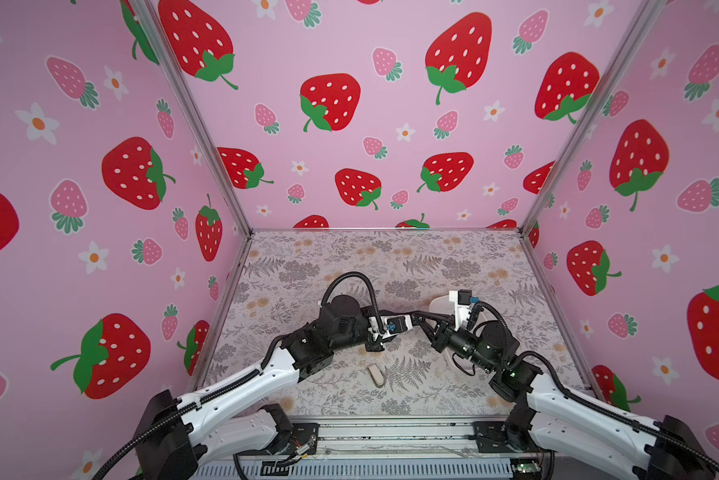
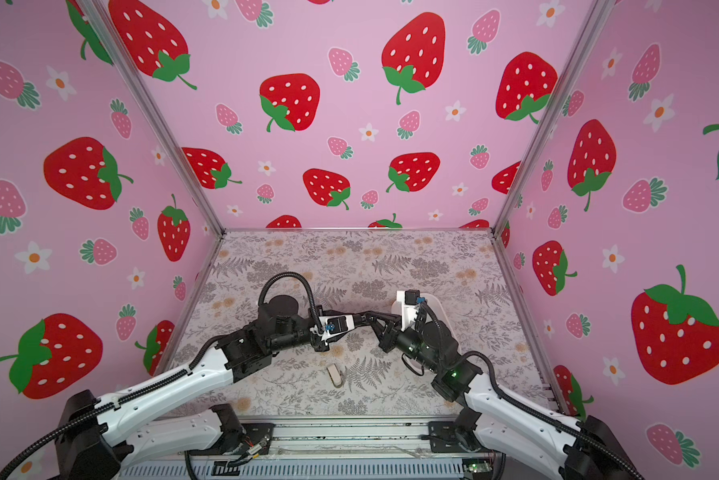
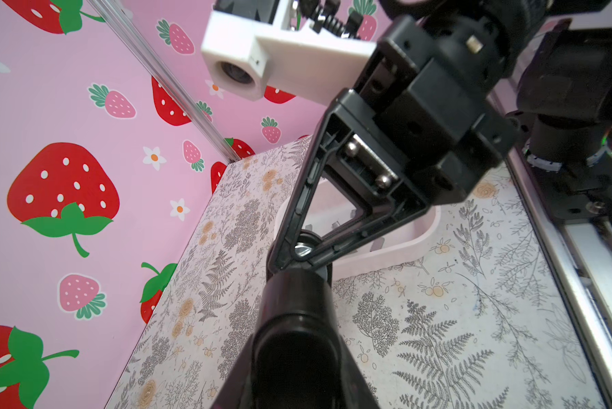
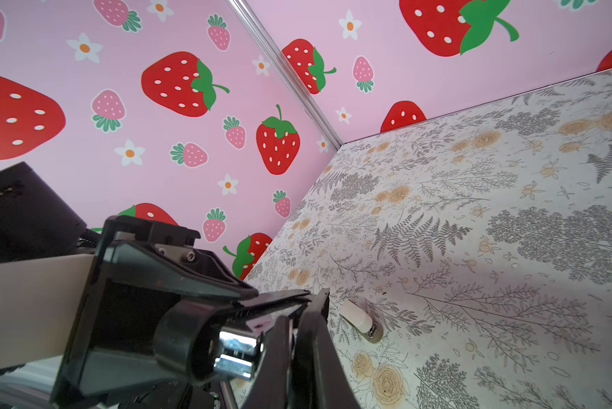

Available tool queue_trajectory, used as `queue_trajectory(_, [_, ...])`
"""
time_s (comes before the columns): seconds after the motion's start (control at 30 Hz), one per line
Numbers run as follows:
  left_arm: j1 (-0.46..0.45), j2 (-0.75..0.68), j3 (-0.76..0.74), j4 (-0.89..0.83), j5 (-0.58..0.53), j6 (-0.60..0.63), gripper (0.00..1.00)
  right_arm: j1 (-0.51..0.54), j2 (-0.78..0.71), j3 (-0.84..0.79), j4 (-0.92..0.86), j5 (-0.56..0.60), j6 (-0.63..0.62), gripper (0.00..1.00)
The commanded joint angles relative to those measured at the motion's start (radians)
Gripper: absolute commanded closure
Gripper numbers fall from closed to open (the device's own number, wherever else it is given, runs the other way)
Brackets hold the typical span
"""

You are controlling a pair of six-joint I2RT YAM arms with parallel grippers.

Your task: Load the staples into the stapler

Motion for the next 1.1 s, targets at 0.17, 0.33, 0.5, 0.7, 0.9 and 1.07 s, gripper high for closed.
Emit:
queue_trajectory(0.17, [0.083, -0.138, 0.014, 0.124, 0.043, -0.017, 1.0, -0.143, 0.002, -0.104, -0.085, 0.138, 0.058, 1.0])
queue_trajectory(0.33, [0.097, -0.14, 0.017, 0.101, 0.079, 0.009, 1.0, -0.156, -0.02, -0.125, -0.052, 0.119, 0.075, 0.96])
queue_trajectory(0.5, [0.098, -0.126, 0.033, 0.067, 0.105, 0.046, 1.0, -0.156, -0.074, -0.123, -0.056, 0.091, 0.068, 0.78])
queue_trajectory(0.7, [0.097, -0.065, 0.121, -0.121, 0.129, 0.148, 1.0, -0.157, -0.152, -0.103, -0.099, 0.064, 0.047, 0.63])
queue_trajectory(0.9, [0.098, -0.033, 0.131, -0.17, 0.146, 0.183, 1.0, -0.156, -0.246, -0.059, -0.198, 0.065, 0.016, 0.53])
queue_trajectory(1.07, [0.099, -0.01, 0.156, -0.246, 0.155, 0.233, 1.0, -0.156, -0.35, -0.009, -0.275, 0.083, -0.1, 0.42])
